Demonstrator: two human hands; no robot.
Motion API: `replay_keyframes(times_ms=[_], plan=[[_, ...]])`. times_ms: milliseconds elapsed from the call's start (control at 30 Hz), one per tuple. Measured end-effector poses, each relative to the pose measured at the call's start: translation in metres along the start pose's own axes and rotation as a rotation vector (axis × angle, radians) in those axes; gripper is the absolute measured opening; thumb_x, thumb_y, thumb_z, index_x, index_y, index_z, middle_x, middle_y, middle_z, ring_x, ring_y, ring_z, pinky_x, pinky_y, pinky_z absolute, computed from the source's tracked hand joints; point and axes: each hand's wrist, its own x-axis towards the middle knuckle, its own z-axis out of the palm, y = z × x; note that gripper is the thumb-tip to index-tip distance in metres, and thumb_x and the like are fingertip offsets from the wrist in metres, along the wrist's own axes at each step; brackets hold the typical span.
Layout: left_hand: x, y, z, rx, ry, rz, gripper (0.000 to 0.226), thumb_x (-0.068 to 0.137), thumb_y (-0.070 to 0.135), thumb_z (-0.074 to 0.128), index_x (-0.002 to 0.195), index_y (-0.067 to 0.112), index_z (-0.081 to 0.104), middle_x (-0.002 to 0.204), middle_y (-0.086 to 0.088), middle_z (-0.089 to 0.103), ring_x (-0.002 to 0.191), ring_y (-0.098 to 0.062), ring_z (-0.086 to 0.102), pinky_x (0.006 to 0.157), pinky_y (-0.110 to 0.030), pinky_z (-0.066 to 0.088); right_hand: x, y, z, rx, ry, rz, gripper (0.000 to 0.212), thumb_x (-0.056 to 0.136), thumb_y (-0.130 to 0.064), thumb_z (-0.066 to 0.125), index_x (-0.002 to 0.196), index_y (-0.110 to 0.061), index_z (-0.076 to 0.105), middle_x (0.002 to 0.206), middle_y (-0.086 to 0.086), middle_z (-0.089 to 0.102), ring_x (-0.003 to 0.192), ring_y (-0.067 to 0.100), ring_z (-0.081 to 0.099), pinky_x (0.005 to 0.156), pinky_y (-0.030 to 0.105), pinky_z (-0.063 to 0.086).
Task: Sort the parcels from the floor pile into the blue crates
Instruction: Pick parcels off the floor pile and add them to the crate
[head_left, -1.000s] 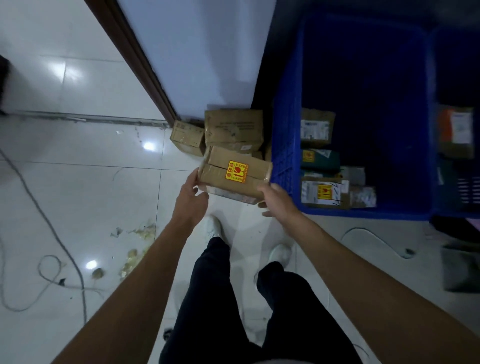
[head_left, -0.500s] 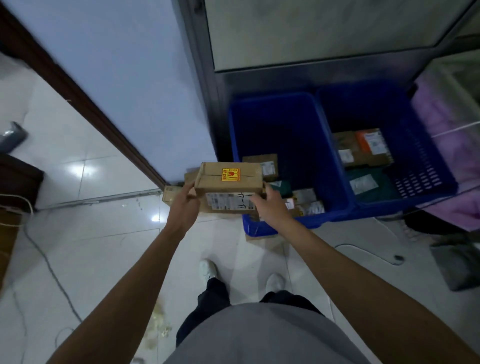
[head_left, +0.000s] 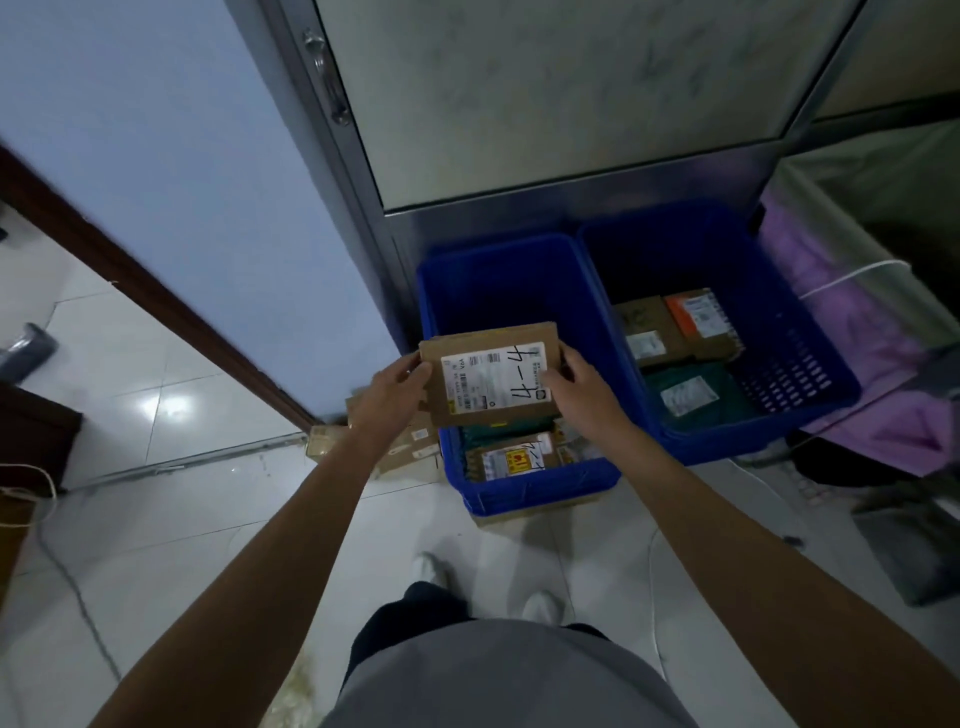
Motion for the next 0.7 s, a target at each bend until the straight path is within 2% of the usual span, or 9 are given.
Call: replay_keyframes(times_ms=[67, 100, 233, 333, 467, 600, 700], plan=[[0.007, 0.007, 0.009, -0.017, -0.034, -0.022, 0.03, 0.107, 0.027, 0.044, 0.129, 0.018, 0.064, 0.103, 0.002, 0.07, 0.092, -0.017, 0.069, 0.07, -0.024, 0.056, 0.006, -0.004, -0.008, 0.035, -0.004, 0.001, 0.06, 0.101, -0.035, 0.05, 0.157, -0.039, 0.028, 0.135, -0.006, 0.058, 0.115, 0.016, 0.059, 0.095, 0.038, 0.05], [0.012, 0.009, 0.012, -0.014, -0.051, -0.04, 0.031, 0.107, 0.027, 0.044, 0.128, 0.018, 0.064, 0.106, 0.0, 0.071, 0.092, -0.018, 0.068, 0.069, -0.023, 0.054, 0.01, -0.006, -0.01, 0.042, -0.001, 0.007, 0.061, 0.101, -0.034, 0.05, 0.157, -0.039, 0.028, 0.135, -0.006, 0.059, 0.116, 0.016, 0.059, 0.097, 0.04, 0.05], [0.045, 0.017, 0.015, -0.045, -0.073, -0.1, 0.03, 0.106, 0.025, 0.047, 0.13, 0.02, 0.064, 0.111, -0.005, 0.072, 0.096, -0.022, 0.069, 0.079, -0.031, 0.058, 0.038, -0.015, -0.016, 0.082, 0.009, 0.035, 0.061, 0.1, -0.038, 0.049, 0.158, -0.039, 0.027, 0.138, -0.008, 0.056, 0.12, 0.016, 0.056, 0.099, 0.039, 0.047], [0.077, 0.024, 0.016, -0.126, -0.09, -0.167, 0.027, 0.104, 0.025, 0.051, 0.128, 0.02, 0.064, 0.11, -0.007, 0.072, 0.092, -0.021, 0.07, 0.076, -0.037, 0.062, 0.058, -0.023, -0.019, 0.108, 0.028, 0.063, 0.064, 0.099, -0.047, 0.051, 0.158, -0.042, 0.026, 0.141, -0.016, 0.051, 0.123, 0.012, 0.051, 0.104, 0.039, 0.042], [0.116, 0.031, 0.02, -0.191, -0.094, -0.214, 0.022, 0.102, 0.026, 0.056, 0.117, 0.016, 0.07, 0.097, -0.008, 0.071, 0.087, -0.024, 0.068, 0.083, -0.051, 0.061, 0.086, -0.032, -0.026, 0.123, 0.054, 0.106, 0.064, 0.1, -0.05, 0.053, 0.158, -0.042, 0.027, 0.142, -0.018, 0.048, 0.125, 0.012, 0.048, 0.107, 0.038, 0.04], [0.154, 0.027, 0.031, -0.232, -0.122, -0.258, 0.016, 0.102, 0.022, 0.055, 0.101, 0.015, 0.069, 0.089, -0.006, 0.068, 0.083, -0.022, 0.065, 0.073, -0.041, 0.061, 0.114, -0.024, -0.028, 0.104, 0.055, 0.189, 0.067, 0.098, -0.053, 0.054, 0.158, -0.038, 0.028, 0.144, -0.015, 0.048, 0.128, 0.015, 0.048, 0.102, 0.036, 0.04], [0.172, 0.022, 0.038, -0.221, -0.13, -0.315, 0.017, 0.102, 0.021, 0.056, 0.089, 0.02, 0.066, 0.089, -0.005, 0.068, 0.083, -0.02, 0.064, 0.08, -0.042, 0.06, 0.127, -0.007, -0.021, 0.085, 0.024, 0.236, 0.065, 0.1, -0.048, 0.054, 0.158, -0.033, 0.029, 0.146, -0.01, 0.051, 0.129, 0.017, 0.051, 0.099, 0.036, 0.042]])
